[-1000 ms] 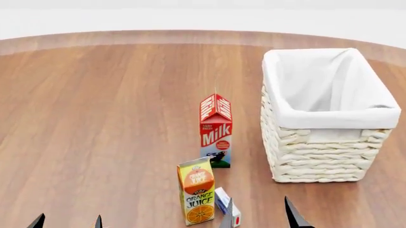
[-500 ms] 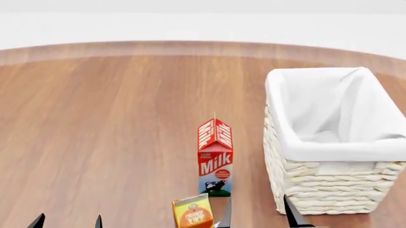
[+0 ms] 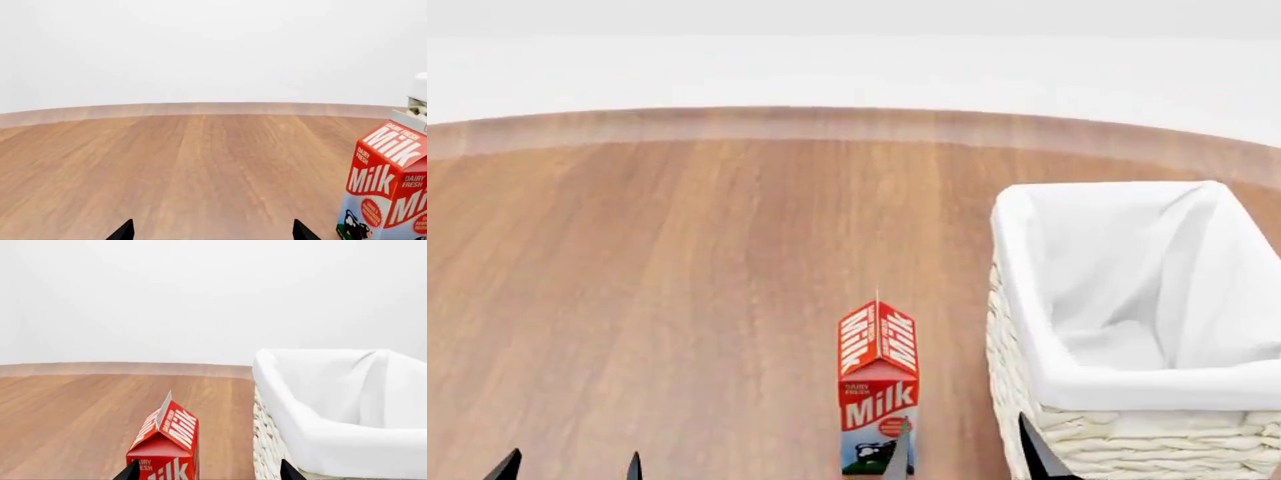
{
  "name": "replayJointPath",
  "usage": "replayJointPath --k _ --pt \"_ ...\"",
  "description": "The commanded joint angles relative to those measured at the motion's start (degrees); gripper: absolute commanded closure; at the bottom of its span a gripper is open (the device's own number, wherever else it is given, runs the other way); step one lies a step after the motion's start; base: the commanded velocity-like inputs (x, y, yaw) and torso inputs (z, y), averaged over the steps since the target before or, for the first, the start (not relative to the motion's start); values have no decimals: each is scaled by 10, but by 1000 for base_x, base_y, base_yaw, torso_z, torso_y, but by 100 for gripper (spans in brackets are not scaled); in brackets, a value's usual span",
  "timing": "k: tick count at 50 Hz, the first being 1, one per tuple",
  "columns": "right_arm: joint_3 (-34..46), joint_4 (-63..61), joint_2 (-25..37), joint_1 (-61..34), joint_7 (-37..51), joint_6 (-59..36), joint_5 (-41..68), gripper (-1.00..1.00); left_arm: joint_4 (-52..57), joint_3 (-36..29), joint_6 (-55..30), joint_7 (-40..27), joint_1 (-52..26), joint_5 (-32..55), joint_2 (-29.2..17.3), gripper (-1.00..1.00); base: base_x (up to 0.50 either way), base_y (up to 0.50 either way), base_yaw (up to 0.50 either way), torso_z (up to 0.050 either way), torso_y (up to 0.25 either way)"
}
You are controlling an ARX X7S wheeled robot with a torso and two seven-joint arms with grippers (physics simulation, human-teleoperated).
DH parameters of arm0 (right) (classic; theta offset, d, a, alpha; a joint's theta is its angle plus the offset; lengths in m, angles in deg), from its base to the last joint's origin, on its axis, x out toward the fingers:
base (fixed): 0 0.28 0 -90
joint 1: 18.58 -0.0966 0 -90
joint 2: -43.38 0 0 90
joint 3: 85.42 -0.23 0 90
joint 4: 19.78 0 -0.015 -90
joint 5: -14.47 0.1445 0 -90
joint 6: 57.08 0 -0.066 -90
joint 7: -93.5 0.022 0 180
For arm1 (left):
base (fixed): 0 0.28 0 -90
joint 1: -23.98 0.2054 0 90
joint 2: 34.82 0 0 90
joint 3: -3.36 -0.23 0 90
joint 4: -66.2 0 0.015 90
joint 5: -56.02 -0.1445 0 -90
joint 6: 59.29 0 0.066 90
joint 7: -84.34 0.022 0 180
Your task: Pick up the orange juice, and put it in the basket.
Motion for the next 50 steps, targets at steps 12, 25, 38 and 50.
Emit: replayJointPath --k 12,25,38,50 --pt "21 -158 28 91 18 -46 30 -100 -1 -7 2 -6 -1 5 -5 -100 0 0 0 0 0" --pt "99 -190 43 183 1 18 -16 -100 -1 -10 3 -10 -1 8 -8 -100 0 0 0 0 0" --pt "122 -202 46 187 2 14 -32 -100 -1 -14 4 -13 -2 11 -11 -100 0 0 0 0 0" --pt "144 -202 51 204 0 32 -43 -100 -1 -17 4 -16 -3 14 -13 -100 0 0 0 0 0"
